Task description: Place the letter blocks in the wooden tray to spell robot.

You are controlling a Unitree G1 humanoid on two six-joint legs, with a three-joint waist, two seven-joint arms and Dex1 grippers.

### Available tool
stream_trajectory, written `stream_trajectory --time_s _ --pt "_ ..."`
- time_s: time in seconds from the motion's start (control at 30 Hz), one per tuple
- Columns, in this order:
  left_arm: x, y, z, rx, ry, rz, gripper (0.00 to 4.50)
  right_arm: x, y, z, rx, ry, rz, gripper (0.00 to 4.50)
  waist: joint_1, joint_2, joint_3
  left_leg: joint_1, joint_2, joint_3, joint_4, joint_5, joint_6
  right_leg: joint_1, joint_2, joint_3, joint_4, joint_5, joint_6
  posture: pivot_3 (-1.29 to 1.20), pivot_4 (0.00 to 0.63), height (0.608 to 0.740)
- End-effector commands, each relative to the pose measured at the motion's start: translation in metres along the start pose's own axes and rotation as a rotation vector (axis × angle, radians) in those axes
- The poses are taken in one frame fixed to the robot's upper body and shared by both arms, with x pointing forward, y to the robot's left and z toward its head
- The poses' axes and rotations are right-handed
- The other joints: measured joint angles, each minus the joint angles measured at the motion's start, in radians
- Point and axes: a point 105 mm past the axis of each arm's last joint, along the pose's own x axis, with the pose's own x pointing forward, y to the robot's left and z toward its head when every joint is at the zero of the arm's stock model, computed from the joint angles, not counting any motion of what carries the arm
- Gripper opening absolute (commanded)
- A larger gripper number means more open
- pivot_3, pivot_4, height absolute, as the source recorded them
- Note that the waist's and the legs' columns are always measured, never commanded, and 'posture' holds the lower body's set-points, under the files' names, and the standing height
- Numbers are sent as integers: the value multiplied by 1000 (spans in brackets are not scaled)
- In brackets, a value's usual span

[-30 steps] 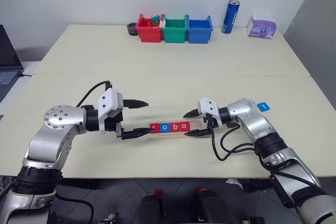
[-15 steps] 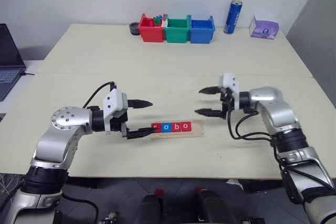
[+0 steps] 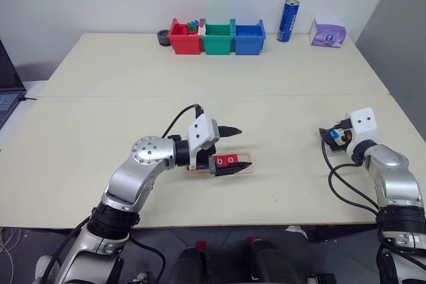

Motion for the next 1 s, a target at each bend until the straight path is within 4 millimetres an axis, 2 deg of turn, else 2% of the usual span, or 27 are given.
stream_trajectory --time_s 0.03,0.2,0.4,0.5,0.7,0.73,0.8,0.9,1.0 --pt "-2 4 9 45 -6 2 4500 -2 -7 3 30 -20 -60 4489 0 0 0 0 0 0 0 0 0 0 0 0 0 0 0 0 150 740" --pt "-8 5 5 42 11 10 4500 0 1 -4 98 7 -52 4489 2 0 0 0 -1 1 0 0 0 0 -1 0 -1 0 0 0 150 740" --pt "-9 4 5 42 14 5 4500 3 -3 -18 237 75 -85 4489 4 0 0 0 -1 1 1 0 0 1 -1 -1 -1 0 0 0 150 740" --pt "-9 4 5 43 15 5 4500 3 -2 -19 300 80 -88 3882 6 0 0 0 -1 1 1 0 0 2 -1 -1 -1 0 0 0 150 740" --pt "-10 7 5 45 18 5 4500 2 10 -21 293 93 -61 1757 12 0 0 0 -1 1 1 0 0 2 -1 -1 -1 0 0 0 150 740" --pt "-11 7 6 45 17 5 4500 2 11 -20 292 93 -59 1544 12 0 0 0 -1 1 1 0 0 2 -1 -1 -1 0 0 0 150 740" --pt "-11 8 6 47 17 4 4500 0 14 -19 292 95 -57 1485 13 0 0 0 -1 0 1 0 0 2 -1 -1 -1 0 0 0 150 740" --pt "-12 7 8 52 19 0 4500 -5 37 -4 286 90 13 1485 13 0 0 0 -1 0 0 0 0 2 -1 -1 -2 0 0 0 150 740" --pt "-19 3 7 53 35 -21 4500 -19 84 12 299 99 147 1485 8 0 0 0 0 -1 0 0 0 2 0 -1 -2 0 0 0 150 740"
